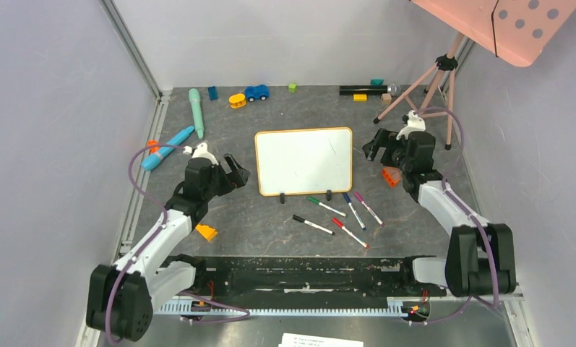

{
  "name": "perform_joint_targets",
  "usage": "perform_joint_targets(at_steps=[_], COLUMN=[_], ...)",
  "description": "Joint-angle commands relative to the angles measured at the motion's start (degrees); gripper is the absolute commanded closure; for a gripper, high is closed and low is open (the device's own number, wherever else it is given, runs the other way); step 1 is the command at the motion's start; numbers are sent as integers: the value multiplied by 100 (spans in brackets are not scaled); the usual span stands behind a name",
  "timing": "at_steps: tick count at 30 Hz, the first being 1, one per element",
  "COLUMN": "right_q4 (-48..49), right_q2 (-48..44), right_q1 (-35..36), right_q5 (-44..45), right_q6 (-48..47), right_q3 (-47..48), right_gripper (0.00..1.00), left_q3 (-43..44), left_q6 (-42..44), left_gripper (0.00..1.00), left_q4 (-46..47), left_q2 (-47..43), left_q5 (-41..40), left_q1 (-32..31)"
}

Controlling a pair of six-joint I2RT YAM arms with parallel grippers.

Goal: Write a sentence on the whiteboard
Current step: Move the whiteboard to the center of the board, then move the whiteboard marker to the center of the board.

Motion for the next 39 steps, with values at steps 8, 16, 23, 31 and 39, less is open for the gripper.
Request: perform_joint_targets(at_steps=[8,16,23,31,39], right_q4=[-2620,-3495,-3355,-3539,-3738], right_q2=[-2272,-2766,-2756,-1877,-965], right_q1=[-4,1049,1980,2734,2685], right_q5=[1700,1382,1357,2123,3340], right_q6=[138,-390,-280,-113,4], right_q3=[-565,-980,-1398,-1320,-884], right_gripper=[2,7,16,19,32], left_q3=[120,489,1221,1037,927], left_q6=[-532,-550,147,16,27], left_gripper=[0,0,0,0,0], left_q4=[-1156,-1710,-1943,-1979,-2084], left_q2=[-1365,-1197,-485,-722,-1016], left_q5=[500,648,-192,-552,-569], left_q1=[-6,-334,-2348,-2709,-2709])
